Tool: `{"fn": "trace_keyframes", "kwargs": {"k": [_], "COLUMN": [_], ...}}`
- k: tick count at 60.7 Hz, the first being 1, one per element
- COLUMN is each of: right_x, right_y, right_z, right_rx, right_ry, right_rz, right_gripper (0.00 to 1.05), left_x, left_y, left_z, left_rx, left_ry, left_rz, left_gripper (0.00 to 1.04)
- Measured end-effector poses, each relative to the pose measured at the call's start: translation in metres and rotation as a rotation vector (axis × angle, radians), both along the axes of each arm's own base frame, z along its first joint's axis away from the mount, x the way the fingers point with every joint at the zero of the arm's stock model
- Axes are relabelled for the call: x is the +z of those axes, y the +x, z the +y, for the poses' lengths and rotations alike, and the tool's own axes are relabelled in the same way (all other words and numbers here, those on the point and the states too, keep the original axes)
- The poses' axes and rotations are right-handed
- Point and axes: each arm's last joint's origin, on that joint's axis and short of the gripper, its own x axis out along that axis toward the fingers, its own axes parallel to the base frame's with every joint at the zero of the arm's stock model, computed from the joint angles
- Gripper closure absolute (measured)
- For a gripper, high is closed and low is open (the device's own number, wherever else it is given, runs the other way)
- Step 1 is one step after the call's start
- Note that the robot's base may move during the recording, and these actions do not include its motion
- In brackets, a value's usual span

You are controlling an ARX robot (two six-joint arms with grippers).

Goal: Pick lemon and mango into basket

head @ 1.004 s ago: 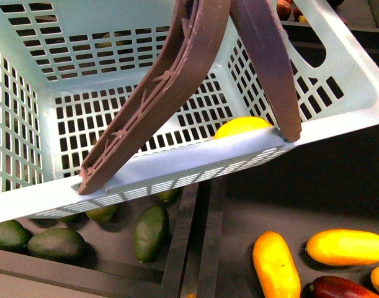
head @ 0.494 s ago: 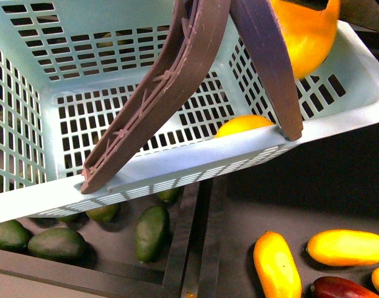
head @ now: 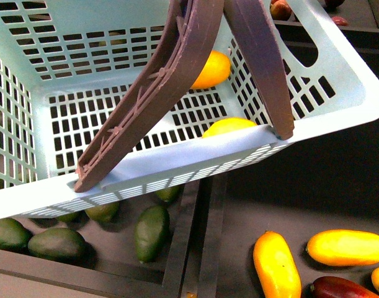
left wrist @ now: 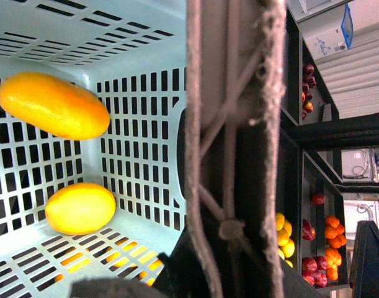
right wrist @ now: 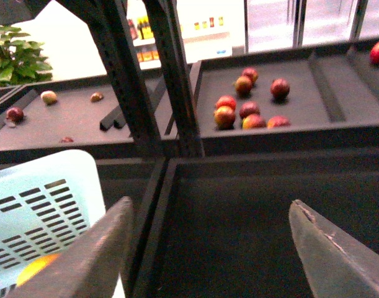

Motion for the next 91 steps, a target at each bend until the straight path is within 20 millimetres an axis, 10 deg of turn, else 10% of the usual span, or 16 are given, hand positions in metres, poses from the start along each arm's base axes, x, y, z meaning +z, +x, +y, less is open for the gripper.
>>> {"fn": "trace_keyframes", "kwargs": {"k": [21,91], "right_x": [-0.044,-0.073], "right_y": [-0.043,-0.101], "right_z": [-0.019,-0.033], "right_rx": [0.004,0.002], "right_ry": [-0.101,-0.106], "right_rz": [0.017,-0.009], "right_gripper": [1.02,1.03], "left_x": [0.0,0.0], "left_y": [-0.001,0.0], "left_z": [-0.001,-0.001], "left_rx": [-0.009,-0.01], "left_ry": [-0.005,-0.005], "left_rz": [0.003,0.003], "left_gripper": [1.0,1.0]}}
